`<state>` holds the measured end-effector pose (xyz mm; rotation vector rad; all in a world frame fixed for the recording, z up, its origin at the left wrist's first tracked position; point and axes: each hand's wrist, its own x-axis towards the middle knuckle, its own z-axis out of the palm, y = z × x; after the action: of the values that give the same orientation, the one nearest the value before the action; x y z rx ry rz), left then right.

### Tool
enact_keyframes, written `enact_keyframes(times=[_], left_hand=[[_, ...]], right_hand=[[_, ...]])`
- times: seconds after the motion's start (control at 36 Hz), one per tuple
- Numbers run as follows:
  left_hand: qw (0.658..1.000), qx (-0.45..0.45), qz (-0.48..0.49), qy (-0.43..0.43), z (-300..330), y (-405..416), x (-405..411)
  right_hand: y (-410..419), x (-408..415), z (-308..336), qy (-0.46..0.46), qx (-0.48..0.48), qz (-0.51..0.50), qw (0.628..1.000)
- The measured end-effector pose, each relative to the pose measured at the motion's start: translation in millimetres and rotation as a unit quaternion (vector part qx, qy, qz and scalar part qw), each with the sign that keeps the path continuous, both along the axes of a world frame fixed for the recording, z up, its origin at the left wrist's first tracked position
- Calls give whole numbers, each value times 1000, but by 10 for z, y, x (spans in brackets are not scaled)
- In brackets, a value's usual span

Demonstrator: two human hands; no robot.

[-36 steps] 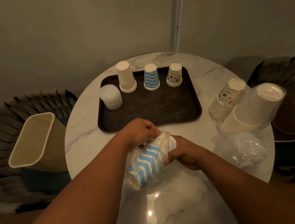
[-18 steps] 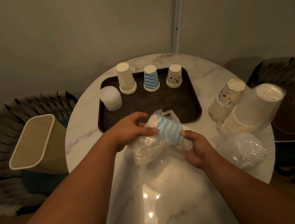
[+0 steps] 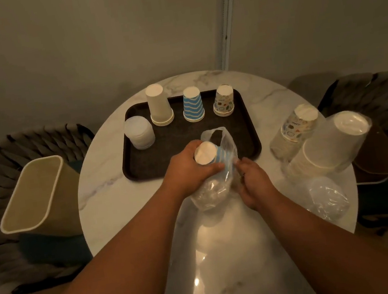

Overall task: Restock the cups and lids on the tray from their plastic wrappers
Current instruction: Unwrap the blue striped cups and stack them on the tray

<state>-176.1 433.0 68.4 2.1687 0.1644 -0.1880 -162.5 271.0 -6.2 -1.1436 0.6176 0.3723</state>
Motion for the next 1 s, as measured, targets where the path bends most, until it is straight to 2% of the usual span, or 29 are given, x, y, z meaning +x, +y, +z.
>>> enact_keyframes(times=[0.14, 0.28, 0.42, 0.5, 0.58, 0.69, 0.81, 1.0], left_hand=[[997, 38, -67, -15, -9, -276, 110], [987, 100, -118, -46, -29, -544, 226], [976, 132, -164, -53, -105, -716, 262], [972, 141, -184, -43, -186, -784, 245], [970, 148, -188, -34, -200, -813, 259], [967, 152, -202, -25, -149, -742, 280], [973, 123, -194, -27, -74, -612, 245], [989, 63, -113, -72, 11, -320, 55]], right_hand=[[-48, 42, -184, 18, -18, -80, 996], [-118, -15, -147, 14, -94, -147, 984], [-188, -113, -127, 16, -153, -143, 978], [-169, -179, -33, 28, -121, -175, 977], [-154, -181, 37, 36, -6, -241, 970], [-132, -282, 4, 28, 34, -247, 968], [-130, -379, -25, 52, 22, -221, 974], [-61, -573, 154, 16, -54, -211, 976]])
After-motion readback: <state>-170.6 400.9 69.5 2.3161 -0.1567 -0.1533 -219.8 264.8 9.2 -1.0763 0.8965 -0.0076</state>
